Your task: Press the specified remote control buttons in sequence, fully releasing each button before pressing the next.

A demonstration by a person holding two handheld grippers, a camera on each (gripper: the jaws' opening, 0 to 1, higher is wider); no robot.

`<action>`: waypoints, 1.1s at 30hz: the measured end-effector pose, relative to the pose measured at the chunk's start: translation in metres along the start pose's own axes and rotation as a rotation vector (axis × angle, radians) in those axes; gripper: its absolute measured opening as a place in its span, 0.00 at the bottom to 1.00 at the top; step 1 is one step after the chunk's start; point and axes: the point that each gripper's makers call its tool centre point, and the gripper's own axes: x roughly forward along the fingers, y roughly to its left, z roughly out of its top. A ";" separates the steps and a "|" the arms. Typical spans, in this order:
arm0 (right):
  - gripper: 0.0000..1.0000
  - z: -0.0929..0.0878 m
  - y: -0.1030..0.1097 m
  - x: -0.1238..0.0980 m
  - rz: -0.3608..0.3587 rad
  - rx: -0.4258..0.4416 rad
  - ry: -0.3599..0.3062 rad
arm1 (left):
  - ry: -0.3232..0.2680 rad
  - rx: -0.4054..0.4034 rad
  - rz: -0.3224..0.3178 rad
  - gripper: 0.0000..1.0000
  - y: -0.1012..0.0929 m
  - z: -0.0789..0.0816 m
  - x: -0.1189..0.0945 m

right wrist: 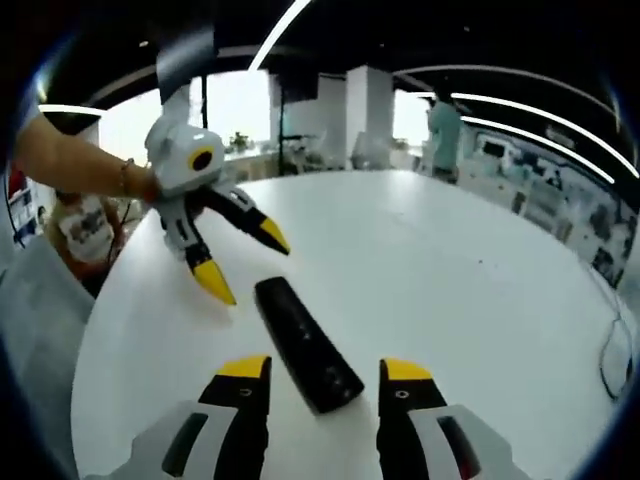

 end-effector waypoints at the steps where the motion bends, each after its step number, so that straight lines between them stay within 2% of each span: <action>1: 0.40 0.000 0.000 0.000 -0.004 0.008 -0.006 | -0.002 -0.010 0.005 0.55 0.000 0.000 0.000; 4: 0.40 -0.002 -0.001 -0.001 -0.032 0.036 -0.015 | -0.009 -0.036 0.024 0.56 -0.001 -0.001 -0.001; 11: 0.46 0.003 0.004 -0.009 -0.084 0.130 -0.075 | -0.049 -0.127 0.085 0.59 -0.005 -0.005 -0.008; 14: 0.47 -0.002 0.008 -0.012 -0.098 0.146 -0.068 | -0.050 -0.142 0.115 0.62 -0.008 -0.009 -0.012; 17: 0.49 -0.009 0.014 -0.016 -0.116 0.152 -0.056 | -0.085 -0.197 0.149 0.66 -0.012 -0.009 -0.017; 19: 0.50 -0.012 0.016 -0.019 -0.127 0.163 -0.053 | -0.090 -0.204 0.166 0.70 -0.012 -0.011 -0.020; 24: 0.49 -0.017 0.019 -0.029 -0.164 0.184 -0.056 | -0.069 -0.219 0.228 0.70 -0.010 -0.020 -0.025; 33: 0.49 -0.015 0.023 -0.040 -0.208 0.195 -0.067 | -0.066 -0.231 0.270 0.70 -0.019 -0.022 -0.033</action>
